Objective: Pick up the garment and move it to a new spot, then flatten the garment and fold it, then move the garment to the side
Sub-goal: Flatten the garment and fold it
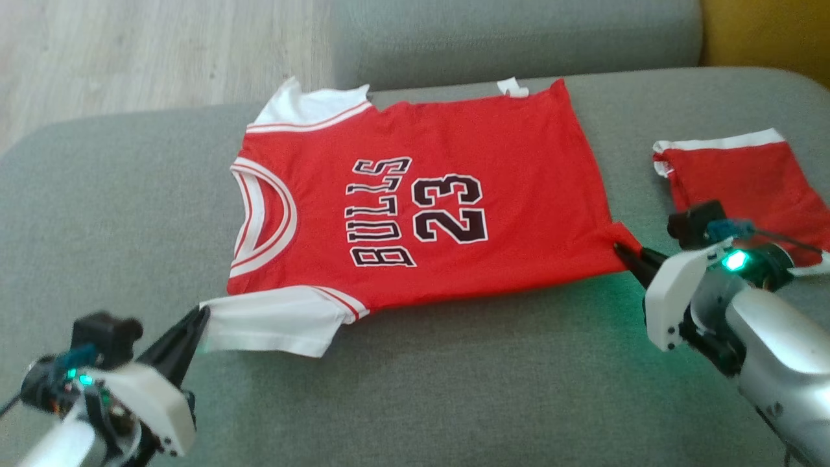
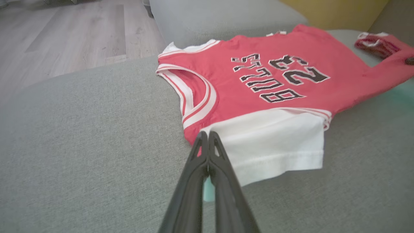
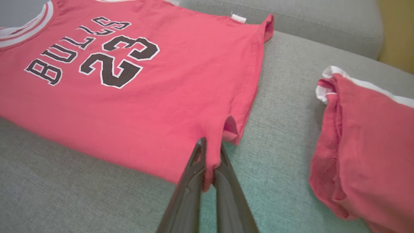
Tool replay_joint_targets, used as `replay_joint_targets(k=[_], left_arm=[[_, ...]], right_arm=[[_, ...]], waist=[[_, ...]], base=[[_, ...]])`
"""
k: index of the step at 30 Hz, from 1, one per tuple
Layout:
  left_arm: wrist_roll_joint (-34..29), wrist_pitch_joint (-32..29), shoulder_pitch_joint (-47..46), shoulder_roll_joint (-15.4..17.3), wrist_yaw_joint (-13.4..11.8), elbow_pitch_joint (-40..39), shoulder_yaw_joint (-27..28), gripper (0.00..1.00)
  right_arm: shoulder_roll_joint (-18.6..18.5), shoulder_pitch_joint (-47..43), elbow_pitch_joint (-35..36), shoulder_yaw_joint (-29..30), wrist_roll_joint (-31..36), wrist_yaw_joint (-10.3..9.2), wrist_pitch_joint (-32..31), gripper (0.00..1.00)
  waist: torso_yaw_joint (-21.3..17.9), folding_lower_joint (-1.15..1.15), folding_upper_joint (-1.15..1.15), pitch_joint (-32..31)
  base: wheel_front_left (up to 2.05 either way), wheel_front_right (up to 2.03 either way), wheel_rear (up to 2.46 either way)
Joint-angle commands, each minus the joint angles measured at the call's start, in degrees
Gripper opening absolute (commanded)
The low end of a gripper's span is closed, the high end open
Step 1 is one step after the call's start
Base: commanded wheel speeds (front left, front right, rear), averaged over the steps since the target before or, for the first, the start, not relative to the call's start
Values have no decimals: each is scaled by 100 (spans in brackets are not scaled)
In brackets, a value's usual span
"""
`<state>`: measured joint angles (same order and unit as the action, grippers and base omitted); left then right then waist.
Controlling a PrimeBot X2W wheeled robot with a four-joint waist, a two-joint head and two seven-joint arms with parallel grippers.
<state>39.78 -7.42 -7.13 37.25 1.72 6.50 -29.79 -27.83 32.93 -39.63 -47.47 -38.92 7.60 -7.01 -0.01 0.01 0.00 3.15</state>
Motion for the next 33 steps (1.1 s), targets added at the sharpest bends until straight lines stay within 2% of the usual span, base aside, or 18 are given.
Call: replay_joint_targets(k=[1,9,17,26,33], left_arm=[[-60,-138,-496,262,56,-34,199,0],[-238,-750,-1773,181,330,562,-41,0],[-461,-1076,-2933,56,521,1288,-428,0],[-340,-1212,-4138,-21,574,2154,-1011,0],[-149,-1142,-4673,7,576,2500,-1548,0]], right_arm=[[-32,246,93,69,-40,-11,-65,0],[98,700,-135,282,-163,-11,-621,0],[148,1252,-288,306,-159,-11,-909,0],[527,1939,-804,414,-238,-11,-1106,0],[692,2238,-1122,296,-173,-11,-1024,0]], waist=[[23,-1,0,115],[92,-1,0,580],[68,-1,0,987],[-37,-1,0,1465],[-57,-1,0,1660]], base=[[0,0,0],[0,0,0],[0,0,0],[0,0,0],[0,0,0]])
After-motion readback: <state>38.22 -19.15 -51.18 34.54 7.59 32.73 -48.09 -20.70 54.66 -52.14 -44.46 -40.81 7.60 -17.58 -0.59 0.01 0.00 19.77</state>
